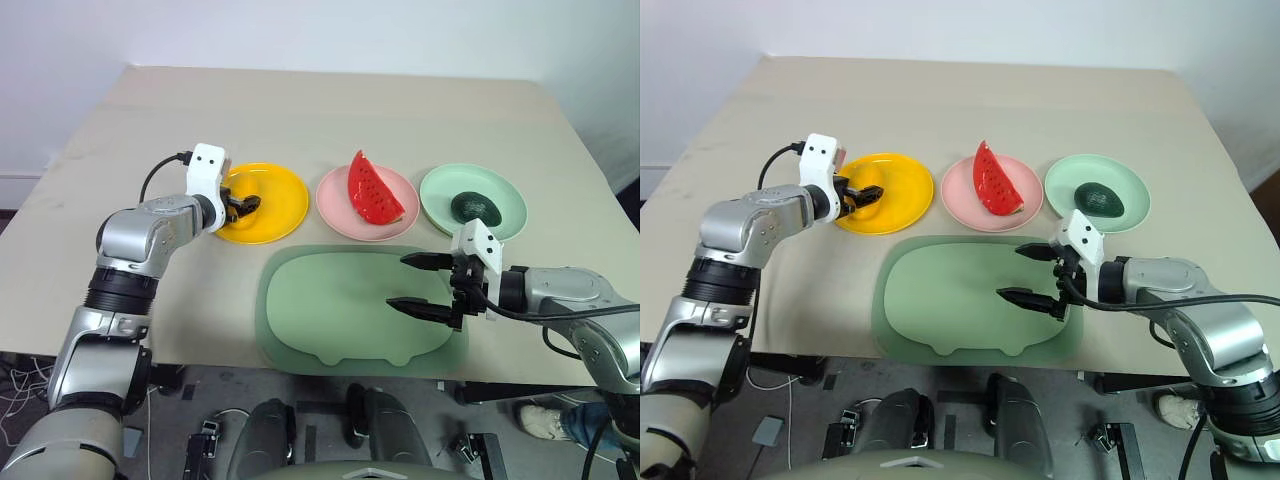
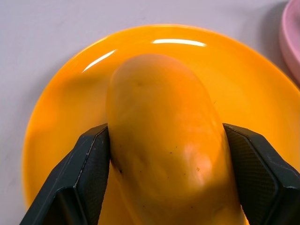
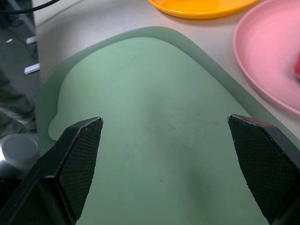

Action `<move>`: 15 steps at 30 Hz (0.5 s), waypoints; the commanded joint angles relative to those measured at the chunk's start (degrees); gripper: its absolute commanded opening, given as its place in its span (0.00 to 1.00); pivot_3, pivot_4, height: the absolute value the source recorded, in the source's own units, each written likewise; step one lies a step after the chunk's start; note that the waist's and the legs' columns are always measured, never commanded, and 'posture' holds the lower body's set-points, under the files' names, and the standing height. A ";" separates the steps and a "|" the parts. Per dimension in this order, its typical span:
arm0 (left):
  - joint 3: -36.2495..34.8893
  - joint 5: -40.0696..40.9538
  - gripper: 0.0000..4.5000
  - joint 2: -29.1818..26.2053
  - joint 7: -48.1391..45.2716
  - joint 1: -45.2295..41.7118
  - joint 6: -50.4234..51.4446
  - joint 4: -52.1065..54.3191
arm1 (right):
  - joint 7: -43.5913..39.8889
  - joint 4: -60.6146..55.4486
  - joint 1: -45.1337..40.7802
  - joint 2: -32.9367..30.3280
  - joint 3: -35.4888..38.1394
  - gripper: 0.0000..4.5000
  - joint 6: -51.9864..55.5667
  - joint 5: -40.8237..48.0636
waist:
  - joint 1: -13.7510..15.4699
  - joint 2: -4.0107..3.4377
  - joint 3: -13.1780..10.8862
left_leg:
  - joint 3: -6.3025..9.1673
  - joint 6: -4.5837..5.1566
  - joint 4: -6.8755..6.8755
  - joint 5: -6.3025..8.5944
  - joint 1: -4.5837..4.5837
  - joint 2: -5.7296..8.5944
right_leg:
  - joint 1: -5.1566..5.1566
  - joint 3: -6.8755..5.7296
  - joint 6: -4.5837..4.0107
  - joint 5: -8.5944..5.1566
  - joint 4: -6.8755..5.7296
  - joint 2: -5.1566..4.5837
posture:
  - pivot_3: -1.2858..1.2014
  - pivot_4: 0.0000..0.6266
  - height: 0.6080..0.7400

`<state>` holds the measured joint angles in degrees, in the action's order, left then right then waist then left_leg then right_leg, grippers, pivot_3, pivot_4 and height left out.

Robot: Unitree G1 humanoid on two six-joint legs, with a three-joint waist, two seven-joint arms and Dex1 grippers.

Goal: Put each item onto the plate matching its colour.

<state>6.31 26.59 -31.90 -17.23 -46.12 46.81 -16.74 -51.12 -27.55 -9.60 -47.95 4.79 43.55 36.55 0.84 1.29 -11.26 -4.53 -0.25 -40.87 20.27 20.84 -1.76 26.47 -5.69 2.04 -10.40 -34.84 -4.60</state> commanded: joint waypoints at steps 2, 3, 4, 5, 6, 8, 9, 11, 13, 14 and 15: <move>-0.64 -3.19 1.00 2.30 -1.94 -0.76 0.01 -0.02 | 0.67 -3.27 1.81 -1.53 4.45 1.00 0.49 1.69 | 0.00 0.05 -0.03 | 0.02 0.00 -0.06 0.00 0.04 -0.01 | 0.00 -0.01 0.01 0.01 0.00 -0.01 | 0.52 0.24 1.00; -0.96 -3.64 1.00 2.95 -1.88 -0.93 0.33 0.49 | 0.19 -2.94 2.22 -1.91 5.06 1.00 0.24 1.78 | 0.00 0.06 -0.04 | 0.04 0.00 -0.10 0.00 0.07 -0.02 | 0.01 -0.01 0.01 0.01 -0.01 -0.01 | 0.52 0.24 1.00; -1.84 -3.47 1.00 3.22 -2.13 -0.88 0.77 1.54 | 0.18 -3.05 2.48 -2.10 5.34 1.00 0.34 1.81 | 0.00 0.06 -0.04 | 0.05 0.00 -0.12 0.00 0.11 -0.03 | 0.03 -0.01 0.03 0.03 -0.01 -0.01 | 0.52 0.24 1.00; -3.37 -2.46 1.00 3.18 -2.61 -0.62 1.56 3.60 | 0.35 -3.26 2.55 -2.22 5.41 1.00 0.54 1.79 | 0.00 0.07 -0.04 | 0.05 0.01 -0.13 0.00 0.10 -0.03 | 0.03 -0.01 0.05 0.03 -0.01 -0.03 | 0.52 0.24 1.00; -4.41 -1.81 1.00 3.38 -2.77 -0.51 2.25 5.13 | 0.22 -3.16 2.68 -2.43 5.63 1.00 0.52 1.75 | -0.07 0.10 -0.06 | 0.06 0.01 -0.13 0.00 0.11 -0.04 | 0.03 -0.01 0.05 0.04 -0.01 -0.03 | 0.52 0.24 1.00; -6.42 -1.11 1.00 2.92 -2.67 0.10 3.62 8.82 | 0.20 -2.38 2.26 -2.93 5.83 1.00 0.40 1.36 | -0.14 0.10 -0.06 | 0.06 0.00 -0.13 0.00 0.16 -0.05 | 0.11 0.00 0.05 0.04 -0.05 -0.03 | 0.52 0.24 1.00; -7.22 -1.17 1.00 2.48 -2.81 0.63 3.83 10.66 | 0.35 -1.83 1.89 -3.10 5.89 1.00 0.40 1.18 | -0.16 0.10 -0.06 | 0.06 0.00 -0.12 0.00 0.19 -0.05 | 0.15 0.00 0.05 0.04 -0.07 -0.02 | 0.52 0.24 1.00; -8.56 -0.89 1.00 2.80 -2.71 1.37 4.47 14.18 | -0.46 0.20 1.54 -3.82 6.57 1.00 -0.20 0.89 | -0.12 0.09 -0.06 | 0.06 0.00 -0.12 0.00 0.24 -0.05 | 0.20 0.00 0.05 0.04 -0.09 -0.02 | 0.52 0.24 1.00; -10.42 -0.11 1.00 0.92 -4.40 3.92 4.27 19.74 | -1.52 2.41 1.00 -4.57 6.86 1.00 -1.12 0.23 | -0.07 0.09 -0.06 | 0.05 0.00 -0.13 0.00 0.24 -0.04 | 0.20 0.00 0.05 0.04 -0.10 -0.03 | 0.52 0.24 1.00; -11.59 0.07 1.00 -1.16 -5.58 5.98 4.45 22.46 | -1.62 3.34 0.60 -4.82 6.62 1.00 -1.68 -0.53 | -0.25 0.09 -0.07 | 0.05 0.00 -0.15 0.00 0.24 -0.05 | 0.20 0.00 0.05 0.04 -0.10 -0.05 | 0.52 0.24 1.00; -12.62 0.16 1.00 -2.86 -6.41 7.88 4.58 24.71 | -1.78 4.46 0.20 -5.04 6.51 1.00 -2.35 -1.25 | -0.35 0.07 -0.08 | 0.01 0.00 -0.15 0.00 0.22 -0.05 | 0.20 0.04 0.05 0.04 -0.10 -0.05 | 0.52 0.24 1.00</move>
<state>-2.90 26.19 -32.17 -22.14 -39.68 51.21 2.99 -52.26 -24.04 -8.21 -52.09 9.88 42.98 36.20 0.49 1.36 -11.34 -4.54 -0.25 -41.01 20.27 21.04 -1.82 26.68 -5.63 2.09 -10.37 -34.96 -4.64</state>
